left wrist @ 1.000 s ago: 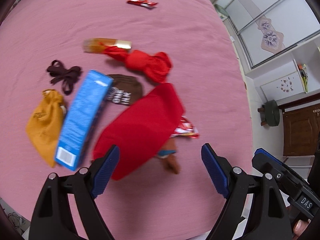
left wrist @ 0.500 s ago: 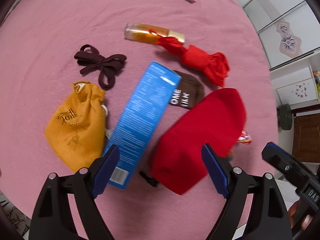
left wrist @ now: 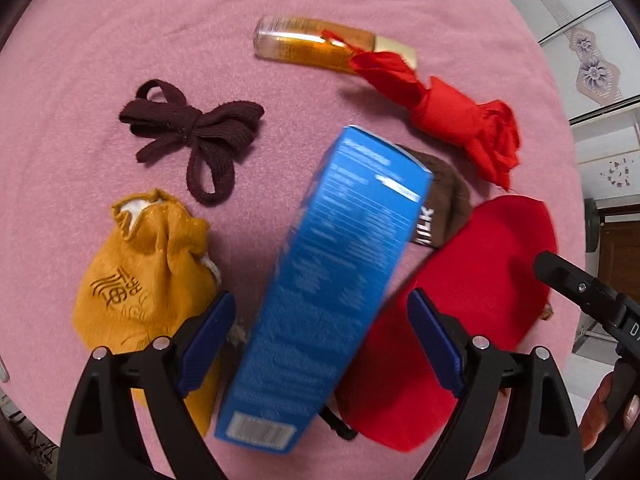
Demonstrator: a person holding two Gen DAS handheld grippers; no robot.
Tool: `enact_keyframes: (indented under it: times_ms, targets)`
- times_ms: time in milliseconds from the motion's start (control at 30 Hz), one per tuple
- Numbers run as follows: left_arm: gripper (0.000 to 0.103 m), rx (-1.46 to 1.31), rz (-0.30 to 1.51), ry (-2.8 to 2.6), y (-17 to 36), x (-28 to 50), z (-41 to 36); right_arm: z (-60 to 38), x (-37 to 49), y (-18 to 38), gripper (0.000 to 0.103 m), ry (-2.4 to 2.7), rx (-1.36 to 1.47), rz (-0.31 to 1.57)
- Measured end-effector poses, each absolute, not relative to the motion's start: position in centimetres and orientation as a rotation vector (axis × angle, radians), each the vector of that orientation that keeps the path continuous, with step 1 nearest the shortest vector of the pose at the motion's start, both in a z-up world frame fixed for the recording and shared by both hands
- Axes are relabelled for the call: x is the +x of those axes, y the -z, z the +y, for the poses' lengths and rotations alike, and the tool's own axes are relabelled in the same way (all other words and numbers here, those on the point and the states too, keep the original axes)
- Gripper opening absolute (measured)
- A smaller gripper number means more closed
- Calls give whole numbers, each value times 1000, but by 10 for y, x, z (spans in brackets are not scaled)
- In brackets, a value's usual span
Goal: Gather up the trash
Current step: 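Grasp the blue nasal spray box with the left tool while the right tool grasps the red bag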
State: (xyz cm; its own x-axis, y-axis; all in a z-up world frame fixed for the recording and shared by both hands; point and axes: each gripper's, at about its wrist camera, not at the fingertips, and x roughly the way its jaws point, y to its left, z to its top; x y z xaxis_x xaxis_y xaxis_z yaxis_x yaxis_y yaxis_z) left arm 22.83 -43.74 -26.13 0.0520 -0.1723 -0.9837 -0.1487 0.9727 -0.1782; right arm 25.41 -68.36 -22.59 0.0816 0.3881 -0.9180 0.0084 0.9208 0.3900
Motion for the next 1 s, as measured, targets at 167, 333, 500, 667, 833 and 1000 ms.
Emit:
enact_keyframes:
  times_ms: [167,333,500,667,833,1000]
  targets:
    - [73,-251,1542,28,272,236,-439,-677,257,235,28,-296,318,1480]
    - [53,-203,1530,-34,270,232,-442,-674,255,230,16,-306,318,1469]
    - [52,-270,1513,-26,259,219,-434,-669,248,211,13,-343,315,1440]
    - [52,-305,1472,-1,232,204,-433,-665,237,179,13,-390,299,1386]
    - [52,-322,1433,16,201,189,-431,-666,222,140,12,-435,301,1303]
    - [52,-358,1391,26,173,171,-434,-676,204,107,12,-447,306,1237]
